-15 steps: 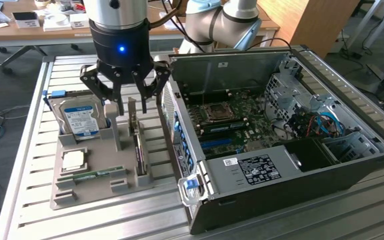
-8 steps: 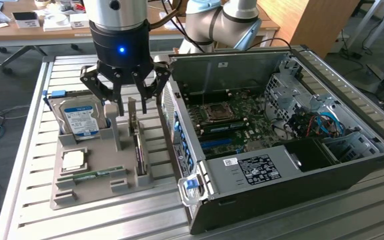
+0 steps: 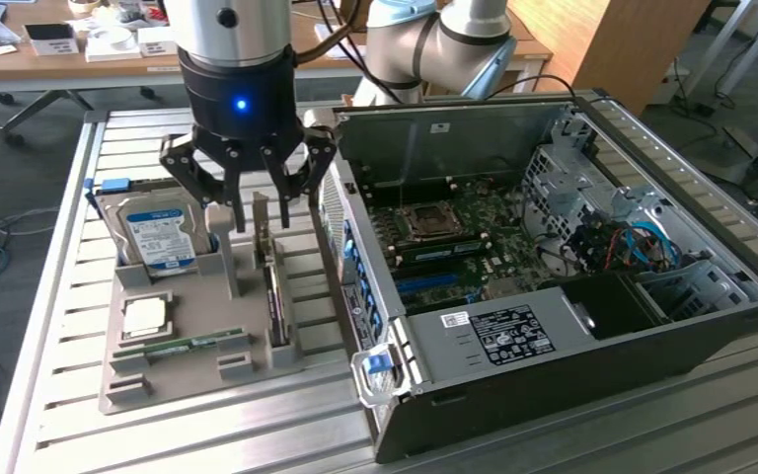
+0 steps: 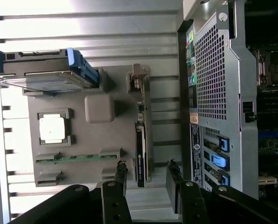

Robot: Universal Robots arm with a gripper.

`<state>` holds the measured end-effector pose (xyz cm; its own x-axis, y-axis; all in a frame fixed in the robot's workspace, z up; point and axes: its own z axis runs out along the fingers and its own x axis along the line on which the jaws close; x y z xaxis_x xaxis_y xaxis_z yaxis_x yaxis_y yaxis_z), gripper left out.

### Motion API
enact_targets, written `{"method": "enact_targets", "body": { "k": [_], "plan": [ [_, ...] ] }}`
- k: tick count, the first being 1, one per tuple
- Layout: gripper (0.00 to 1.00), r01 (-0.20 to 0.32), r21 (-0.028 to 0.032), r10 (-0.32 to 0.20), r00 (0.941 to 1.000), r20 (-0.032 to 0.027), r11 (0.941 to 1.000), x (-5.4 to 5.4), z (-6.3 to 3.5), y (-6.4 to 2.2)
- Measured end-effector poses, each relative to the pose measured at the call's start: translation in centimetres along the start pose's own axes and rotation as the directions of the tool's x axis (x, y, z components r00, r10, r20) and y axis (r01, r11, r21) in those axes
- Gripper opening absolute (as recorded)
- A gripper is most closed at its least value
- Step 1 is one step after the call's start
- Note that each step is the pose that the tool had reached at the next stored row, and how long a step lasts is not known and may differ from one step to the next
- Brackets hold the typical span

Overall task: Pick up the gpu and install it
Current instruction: 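Pick up the gpu and move the gpu toward the slot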

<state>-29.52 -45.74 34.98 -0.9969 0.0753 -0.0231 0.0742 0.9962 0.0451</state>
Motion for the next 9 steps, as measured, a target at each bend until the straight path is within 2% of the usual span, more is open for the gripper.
{"method": "enact_targets", "body": {
  "k": [9],
  "plan": [
    [0.47, 0.000, 0.0001, 0.000, 1.0000, -0.0007, 1.0000, 0.02, 0.88, -0.04]
  ]
}}
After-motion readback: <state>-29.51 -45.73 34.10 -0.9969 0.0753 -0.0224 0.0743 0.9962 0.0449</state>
